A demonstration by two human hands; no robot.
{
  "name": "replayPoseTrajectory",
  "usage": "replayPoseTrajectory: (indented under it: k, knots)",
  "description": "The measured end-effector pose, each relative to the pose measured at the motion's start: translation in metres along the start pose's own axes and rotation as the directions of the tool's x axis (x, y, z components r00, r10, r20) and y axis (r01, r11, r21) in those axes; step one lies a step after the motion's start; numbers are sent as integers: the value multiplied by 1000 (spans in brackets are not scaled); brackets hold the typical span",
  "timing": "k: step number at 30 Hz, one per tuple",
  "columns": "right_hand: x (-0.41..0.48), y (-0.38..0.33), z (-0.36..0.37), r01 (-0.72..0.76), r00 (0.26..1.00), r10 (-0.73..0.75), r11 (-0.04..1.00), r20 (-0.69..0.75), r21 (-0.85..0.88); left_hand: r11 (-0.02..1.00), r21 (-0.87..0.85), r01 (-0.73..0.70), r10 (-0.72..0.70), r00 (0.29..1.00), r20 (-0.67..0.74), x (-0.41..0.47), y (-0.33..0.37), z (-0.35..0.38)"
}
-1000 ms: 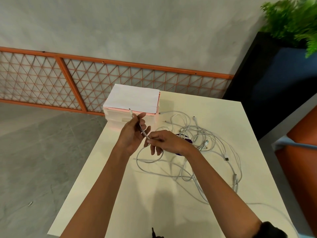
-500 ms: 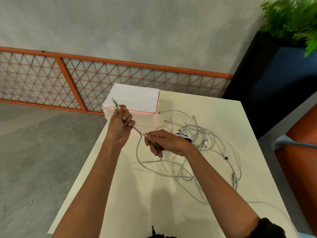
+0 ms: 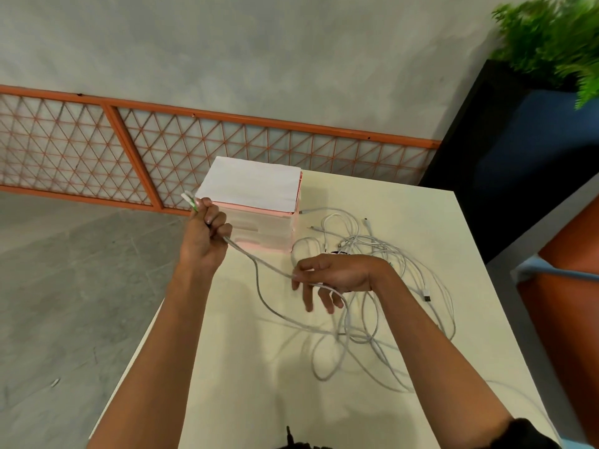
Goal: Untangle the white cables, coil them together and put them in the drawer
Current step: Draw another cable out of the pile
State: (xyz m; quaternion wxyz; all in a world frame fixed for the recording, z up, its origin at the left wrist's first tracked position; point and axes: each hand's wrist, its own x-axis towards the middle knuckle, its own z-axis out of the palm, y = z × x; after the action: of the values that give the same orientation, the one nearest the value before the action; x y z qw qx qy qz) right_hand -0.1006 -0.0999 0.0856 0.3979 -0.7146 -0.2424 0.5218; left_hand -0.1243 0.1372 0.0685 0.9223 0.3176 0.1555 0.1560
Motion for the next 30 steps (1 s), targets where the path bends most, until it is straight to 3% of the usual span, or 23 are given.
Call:
replayPoseTrajectory:
  k: [3, 5, 11, 16, 20, 26, 30]
  knots:
    - [15, 6, 4, 63, 991, -60, 998, -121, 21, 998, 31, 49, -51, 997, 59, -7, -12, 11]
    - [26, 2, 9, 140, 961, -150, 988, -233, -57, 995, 74, 67, -74, 993, 96, -11, -21, 20]
    - [40, -15, 30, 284, 926, -288, 957, -243, -52, 992, 97, 75, -89, 984, 153, -16, -25, 27]
    - [47, -13, 44, 395, 907, -356, 905, -224, 161, 995, 70, 73, -84, 981, 177, -15, -20, 28]
    - [41, -14, 42, 356, 924, -319, 919, -212, 169, 998, 39, 55, -60, 986, 157, -8, -9, 22]
    - [30, 6, 44, 267, 964, -265, 945, -37, 188, 997, -75, -12, 18, 996, 82, 7, 22, 8]
    - [23, 28, 45, 189, 982, -188, 960, -25, 207, 991, -109, -82, 86, 996, 33, 14, 45, -9]
